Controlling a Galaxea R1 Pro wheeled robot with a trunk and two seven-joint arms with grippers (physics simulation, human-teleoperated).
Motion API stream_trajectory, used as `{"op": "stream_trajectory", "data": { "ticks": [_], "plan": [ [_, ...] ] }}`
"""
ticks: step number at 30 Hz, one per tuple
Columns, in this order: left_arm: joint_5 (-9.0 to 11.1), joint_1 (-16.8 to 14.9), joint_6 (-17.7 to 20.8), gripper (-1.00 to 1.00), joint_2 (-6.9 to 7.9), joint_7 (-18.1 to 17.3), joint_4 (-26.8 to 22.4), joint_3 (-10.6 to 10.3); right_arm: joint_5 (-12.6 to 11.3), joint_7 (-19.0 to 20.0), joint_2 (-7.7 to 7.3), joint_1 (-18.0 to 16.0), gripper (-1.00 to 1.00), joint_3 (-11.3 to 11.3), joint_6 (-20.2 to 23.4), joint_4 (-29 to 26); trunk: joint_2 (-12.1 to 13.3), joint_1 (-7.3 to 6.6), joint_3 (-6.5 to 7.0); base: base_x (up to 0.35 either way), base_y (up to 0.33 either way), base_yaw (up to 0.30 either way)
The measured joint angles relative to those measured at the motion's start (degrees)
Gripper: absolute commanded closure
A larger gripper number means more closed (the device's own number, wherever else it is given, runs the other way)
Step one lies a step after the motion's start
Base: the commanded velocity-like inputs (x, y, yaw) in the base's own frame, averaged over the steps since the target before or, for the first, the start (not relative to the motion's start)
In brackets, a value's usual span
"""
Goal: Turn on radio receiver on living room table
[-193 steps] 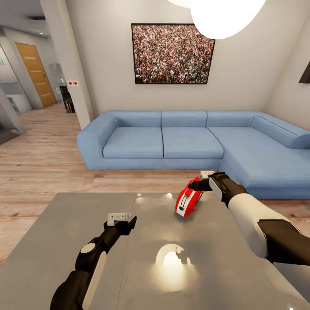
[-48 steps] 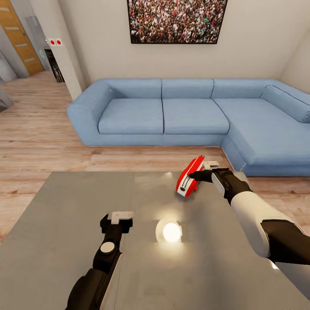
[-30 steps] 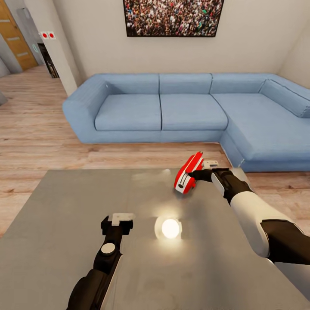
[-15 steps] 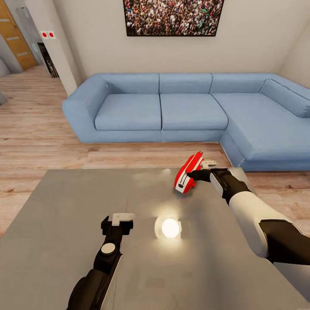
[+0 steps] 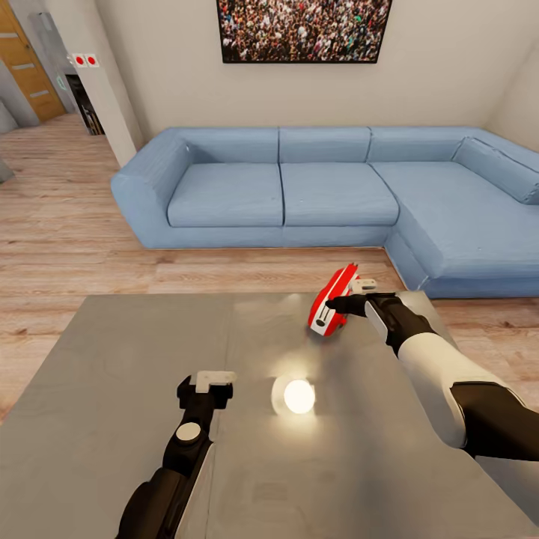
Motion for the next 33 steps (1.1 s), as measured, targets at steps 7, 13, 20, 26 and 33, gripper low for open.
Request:
{"op": "stream_trajectory", "data": {
  "ticks": [7, 13, 20, 26, 33],
  "plan": [
    [0.0, 0.0, 0.0, -1.00, 0.00, 0.0, 0.0, 0.0, 0.0, 0.0, 0.00, 0.0, -1.00, 0.0, 0.0, 0.0, 0.0, 0.00, 0.00, 0.000, 0.001, 0.000],
    [-0.1, 0.0, 0.1, -1.00, 0.00, 0.0, 0.0, 0.0, 0.0, 0.0, 0.00, 0.0, -1.00, 0.0, 0.0, 0.0, 0.0, 0.00, 0.00, 0.040, 0.091, 0.000],
    [-0.1, 0.0, 0.0, -1.00, 0.00, 0.0, 0.0, 0.0, 0.0, 0.0, 0.00, 0.0, -1.00, 0.1, 0.0, 0.0, 0.0, 0.00, 0.00, 0.005, 0.013, 0.000],
    [-0.1, 0.0, 0.0, -1.00, 0.00, 0.0, 0.0, 0.0, 0.1, -0.2, 0.00, 0.0, -1.00, -0.1, 0.0, 0.0, 0.0, 0.00, -0.07, 0.000, 0.001, 0.000],
    [-0.1, 0.0, 0.0, -1.00, 0.00, 0.0, 0.0, -0.1, 0.1, -0.6, 0.00, 0.0, -1.00, -0.1, 0.0, -0.1, 0.0, 0.00, -0.60, 0.000, 0.000, 0.000]
  ]
}}
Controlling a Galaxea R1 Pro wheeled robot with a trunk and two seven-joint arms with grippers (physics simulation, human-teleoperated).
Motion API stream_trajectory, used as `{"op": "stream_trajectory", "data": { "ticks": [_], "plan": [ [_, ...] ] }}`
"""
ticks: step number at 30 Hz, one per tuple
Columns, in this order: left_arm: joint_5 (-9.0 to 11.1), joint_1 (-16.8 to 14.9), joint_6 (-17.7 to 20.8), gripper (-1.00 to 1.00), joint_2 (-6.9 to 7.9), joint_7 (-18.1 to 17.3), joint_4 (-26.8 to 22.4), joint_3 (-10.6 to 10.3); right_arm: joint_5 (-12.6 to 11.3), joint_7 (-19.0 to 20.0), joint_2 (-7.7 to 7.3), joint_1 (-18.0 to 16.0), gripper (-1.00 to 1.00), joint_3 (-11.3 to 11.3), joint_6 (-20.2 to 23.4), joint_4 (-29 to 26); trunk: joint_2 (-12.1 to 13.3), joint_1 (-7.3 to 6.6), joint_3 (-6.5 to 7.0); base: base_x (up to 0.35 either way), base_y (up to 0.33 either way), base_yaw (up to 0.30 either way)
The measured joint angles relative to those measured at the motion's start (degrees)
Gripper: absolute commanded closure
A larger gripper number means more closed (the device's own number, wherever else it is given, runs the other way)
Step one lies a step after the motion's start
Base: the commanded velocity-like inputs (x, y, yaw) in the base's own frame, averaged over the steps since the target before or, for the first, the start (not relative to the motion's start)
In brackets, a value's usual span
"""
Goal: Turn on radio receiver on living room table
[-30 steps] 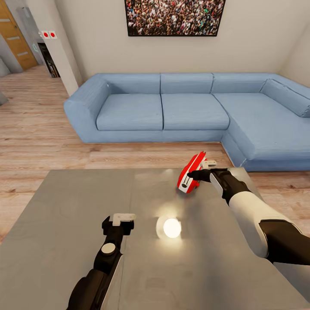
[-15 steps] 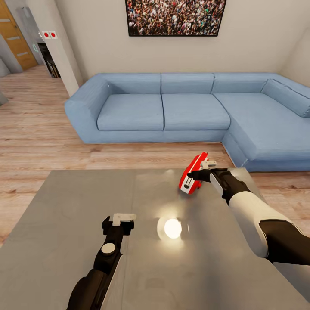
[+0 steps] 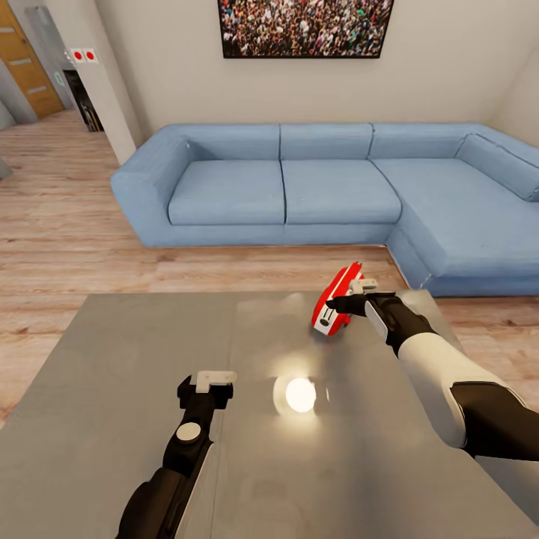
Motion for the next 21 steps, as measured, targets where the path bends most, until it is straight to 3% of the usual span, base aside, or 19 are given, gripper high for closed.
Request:
{"op": "stream_trajectory", "data": {
  "ticks": [21],
  "plan": [
    [0.0, 0.0, 0.0, -1.00, 0.00, 0.0, 0.1, 0.0, 0.0, -0.1, 0.00, 0.0, -1.00, 0.0, -0.1, 0.0, 0.0, 0.00, -1.92, 0.000, 0.000, 0.000]
  ]
}}
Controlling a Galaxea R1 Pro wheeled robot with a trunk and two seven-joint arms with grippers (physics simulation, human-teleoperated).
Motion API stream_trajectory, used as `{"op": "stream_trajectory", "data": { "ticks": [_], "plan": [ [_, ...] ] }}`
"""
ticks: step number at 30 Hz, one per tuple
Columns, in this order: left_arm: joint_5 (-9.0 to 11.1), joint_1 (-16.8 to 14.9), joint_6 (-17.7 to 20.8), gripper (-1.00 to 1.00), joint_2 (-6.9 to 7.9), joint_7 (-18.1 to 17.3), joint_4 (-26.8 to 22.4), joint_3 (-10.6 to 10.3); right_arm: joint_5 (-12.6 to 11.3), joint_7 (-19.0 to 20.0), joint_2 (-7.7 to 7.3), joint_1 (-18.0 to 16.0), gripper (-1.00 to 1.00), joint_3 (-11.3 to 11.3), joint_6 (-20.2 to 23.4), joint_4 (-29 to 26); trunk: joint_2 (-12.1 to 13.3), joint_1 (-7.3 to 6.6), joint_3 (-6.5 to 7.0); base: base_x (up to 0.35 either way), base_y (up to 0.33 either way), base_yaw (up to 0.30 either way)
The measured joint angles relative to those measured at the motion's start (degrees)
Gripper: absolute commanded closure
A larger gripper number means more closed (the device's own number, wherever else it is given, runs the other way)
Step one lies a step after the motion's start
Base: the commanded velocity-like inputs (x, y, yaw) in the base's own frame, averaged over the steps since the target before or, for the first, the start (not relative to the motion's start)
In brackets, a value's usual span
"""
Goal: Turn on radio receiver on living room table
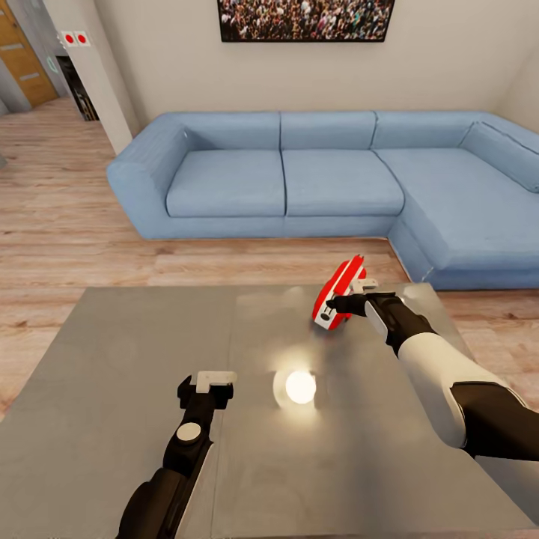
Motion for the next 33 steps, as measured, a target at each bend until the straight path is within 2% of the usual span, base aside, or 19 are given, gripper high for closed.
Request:
{"op": "stream_trajectory", "data": {
  "ticks": [5, 9, 12, 16, 33],
  "plan": [
    [0.0, 0.0, 0.0, -1.00, 0.00, 0.0, 0.0, 0.0, 0.0, 0.3, 0.00, 0.0, -1.00, 0.2, -0.2, 0.0, 0.0, 0.00, -0.15, 0.000, 0.000, 0.000],
    [-0.1, 0.0, 0.0, -1.00, 0.00, 0.0, 0.0, 0.0, 0.1, -0.2, -0.22, 0.0, -1.00, 0.1, -4.7, -0.8, 0.0, 0.00, -0.16, 0.000, 0.000, 0.000],
    [-0.1, 0.0, 0.0, -1.00, 0.00, 0.0, 0.0, 0.0, 0.2, -0.1, -0.31, 0.0, -1.00, 0.1, -5.8, -2.5, 0.0, 0.00, -0.16, 0.000, 0.000, 0.000],
    [-0.1, 0.0, 0.0, -1.00, 0.00, 0.0, 0.0, 0.0, 0.2, -0.1, -0.35, 0.0, -1.00, 0.1, -6.1, -4.7, 0.0, 0.00, -0.16, 0.000, 0.000, 0.000],
    [-0.1, 0.0, -0.1, -1.00, 0.00, 0.0, 0.0, 0.0, 0.4, -0.3, -0.33, 0.0, -1.00, 0.1, -6.1, -5.0, 0.0, 0.00, -0.47, 0.000, 0.000, 0.000]
  ]
}}
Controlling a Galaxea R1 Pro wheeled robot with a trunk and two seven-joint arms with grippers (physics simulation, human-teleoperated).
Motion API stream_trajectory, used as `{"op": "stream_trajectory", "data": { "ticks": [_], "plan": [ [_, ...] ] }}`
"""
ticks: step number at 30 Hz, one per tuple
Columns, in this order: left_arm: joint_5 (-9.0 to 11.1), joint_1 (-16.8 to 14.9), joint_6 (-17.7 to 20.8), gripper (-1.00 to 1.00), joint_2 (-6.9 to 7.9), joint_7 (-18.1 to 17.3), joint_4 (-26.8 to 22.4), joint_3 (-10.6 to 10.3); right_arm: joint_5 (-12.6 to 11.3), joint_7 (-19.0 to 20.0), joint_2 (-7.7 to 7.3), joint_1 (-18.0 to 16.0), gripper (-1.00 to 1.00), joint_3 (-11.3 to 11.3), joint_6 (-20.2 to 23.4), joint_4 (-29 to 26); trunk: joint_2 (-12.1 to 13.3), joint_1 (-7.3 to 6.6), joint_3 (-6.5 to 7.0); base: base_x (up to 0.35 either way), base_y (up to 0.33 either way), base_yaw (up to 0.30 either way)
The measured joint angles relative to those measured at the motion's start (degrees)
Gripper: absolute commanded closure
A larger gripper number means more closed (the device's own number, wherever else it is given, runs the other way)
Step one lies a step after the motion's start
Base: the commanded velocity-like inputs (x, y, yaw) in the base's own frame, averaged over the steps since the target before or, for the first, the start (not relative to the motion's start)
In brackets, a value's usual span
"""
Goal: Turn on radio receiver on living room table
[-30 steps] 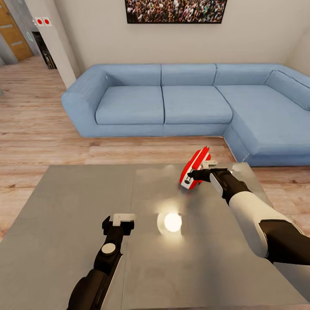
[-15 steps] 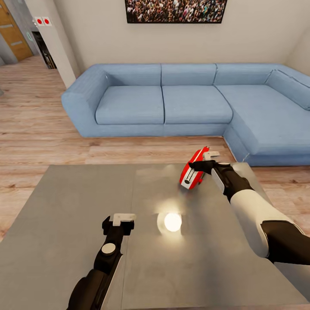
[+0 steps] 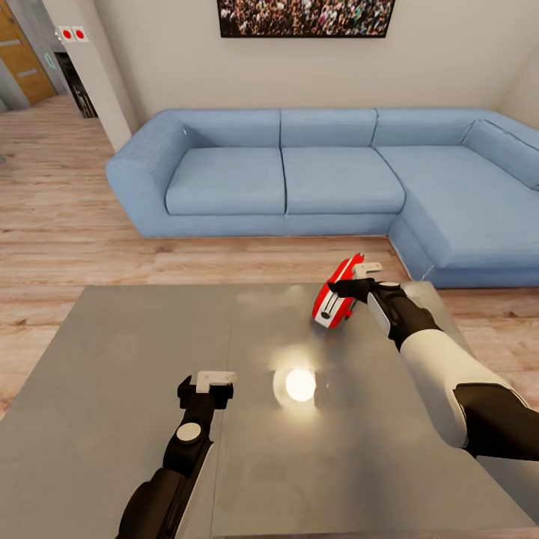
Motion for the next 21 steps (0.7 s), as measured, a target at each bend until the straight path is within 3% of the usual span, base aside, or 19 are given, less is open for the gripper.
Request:
{"op": "stream_trajectory", "data": {
  "ticks": [12, 21],
  "plan": [
    [0.0, 0.0, 0.0, -1.00, 0.00, 0.0, 0.0, 0.0, 0.0, -0.5, -0.03, 0.0, -1.00, -0.1, -0.2, 0.0, 0.0, 0.00, -1.06, 0.000, 0.000, 0.000],
    [0.0, 0.0, 0.0, -1.00, 0.00, 0.0, 0.0, 0.0, 0.0, -4.4, -0.18, 0.0, -1.00, -0.1, -0.5, 0.0, 0.0, 0.00, -1.89, 0.000, 0.000, 0.000]
  ]
}}
